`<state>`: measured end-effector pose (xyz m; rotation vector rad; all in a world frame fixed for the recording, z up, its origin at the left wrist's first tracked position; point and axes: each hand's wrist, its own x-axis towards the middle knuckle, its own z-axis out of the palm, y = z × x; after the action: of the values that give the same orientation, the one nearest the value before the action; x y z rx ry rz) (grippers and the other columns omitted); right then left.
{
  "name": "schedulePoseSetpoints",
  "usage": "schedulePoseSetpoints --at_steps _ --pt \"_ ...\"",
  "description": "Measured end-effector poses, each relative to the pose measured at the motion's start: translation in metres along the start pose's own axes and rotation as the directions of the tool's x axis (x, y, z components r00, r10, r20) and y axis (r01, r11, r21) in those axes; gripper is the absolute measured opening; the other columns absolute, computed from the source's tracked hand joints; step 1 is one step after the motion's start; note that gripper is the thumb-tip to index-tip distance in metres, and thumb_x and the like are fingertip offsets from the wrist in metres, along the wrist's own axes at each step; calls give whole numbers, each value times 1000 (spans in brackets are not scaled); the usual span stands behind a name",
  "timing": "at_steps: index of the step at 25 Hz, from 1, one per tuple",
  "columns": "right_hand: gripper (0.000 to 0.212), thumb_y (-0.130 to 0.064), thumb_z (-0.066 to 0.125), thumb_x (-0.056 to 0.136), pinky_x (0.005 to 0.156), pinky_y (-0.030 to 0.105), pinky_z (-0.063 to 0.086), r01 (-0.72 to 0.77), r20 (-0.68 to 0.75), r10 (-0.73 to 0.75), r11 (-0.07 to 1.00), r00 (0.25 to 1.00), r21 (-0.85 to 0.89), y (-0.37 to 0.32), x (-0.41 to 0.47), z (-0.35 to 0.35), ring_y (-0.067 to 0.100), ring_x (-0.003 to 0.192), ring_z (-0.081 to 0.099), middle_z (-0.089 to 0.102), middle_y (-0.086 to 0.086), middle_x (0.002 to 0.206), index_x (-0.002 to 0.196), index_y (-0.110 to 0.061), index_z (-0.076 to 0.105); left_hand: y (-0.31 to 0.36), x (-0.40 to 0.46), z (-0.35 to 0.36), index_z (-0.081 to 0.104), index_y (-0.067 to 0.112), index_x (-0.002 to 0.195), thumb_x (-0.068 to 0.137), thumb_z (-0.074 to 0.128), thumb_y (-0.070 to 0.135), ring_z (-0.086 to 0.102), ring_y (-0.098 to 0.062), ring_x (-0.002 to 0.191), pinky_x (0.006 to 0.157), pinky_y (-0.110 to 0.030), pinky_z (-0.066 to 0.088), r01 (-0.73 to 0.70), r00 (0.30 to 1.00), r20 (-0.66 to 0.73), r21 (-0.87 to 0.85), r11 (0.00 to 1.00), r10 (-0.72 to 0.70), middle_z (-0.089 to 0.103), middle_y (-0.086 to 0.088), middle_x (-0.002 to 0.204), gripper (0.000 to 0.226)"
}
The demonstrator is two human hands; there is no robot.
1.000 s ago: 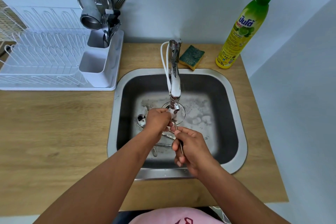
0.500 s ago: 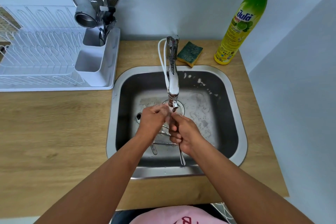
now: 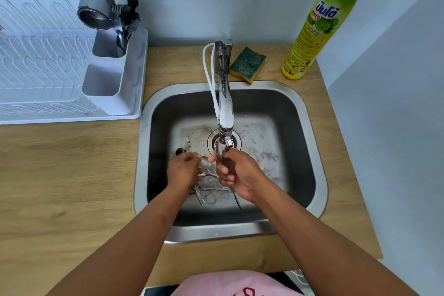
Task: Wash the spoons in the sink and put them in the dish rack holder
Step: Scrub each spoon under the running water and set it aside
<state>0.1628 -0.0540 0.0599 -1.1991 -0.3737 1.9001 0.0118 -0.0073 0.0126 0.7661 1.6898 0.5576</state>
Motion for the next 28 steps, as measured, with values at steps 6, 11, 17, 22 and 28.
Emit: schedulePoseSetpoints --at_steps 6,11,17,22,28 --pt "19 -17 59 87 39 21 28 46 -84 -51 997 995 -60 -3 3 -29 11 41 37 61 6 61 90 -13 77 6 36 15 74 16 101 83 68 29 67 -34 89 71 -34 51 -198 970 64 772 605 235 76 -14 105 23" --pt "21 -8 66 88 56 27 51 -76 -575 -227 888 787 -454 -3 18 -76 14 62 61 77 -1 76 76 -22 76 8 52 23 76 17 85 82 76 30 70 -32 88 69 -32 48 -164 986 125 820 549 107 77 -11 94 14" --pt "16 -3 60 88 76 22 42 -337 -675 -391 645 626 -686 -6 40 -114 28 91 68 73 11 89 82 -12 72 14 40 21 65 20 81 90 65 10 72 -15 55 43 -23 52 -258 963 200 493 831 181 74 -3 77 14" --pt "36 -7 57 87 102 37 44 -456 -540 -492 290 683 -841 -7 28 -100 41 120 56 63 22 129 121 -3 66 15 2 22 63 28 82 90 66 16 72 -16 64 55 -28 53 -441 896 235 372 817 377 74 3 79 15" --pt "37 -21 57 96 104 35 50 -9 -204 -294 551 934 -835 22 0 -19 23 114 67 72 8 125 133 -16 63 32 -31 26 76 21 97 90 61 23 65 -13 76 68 -26 43 -537 816 71 464 705 574 74 9 87 17"
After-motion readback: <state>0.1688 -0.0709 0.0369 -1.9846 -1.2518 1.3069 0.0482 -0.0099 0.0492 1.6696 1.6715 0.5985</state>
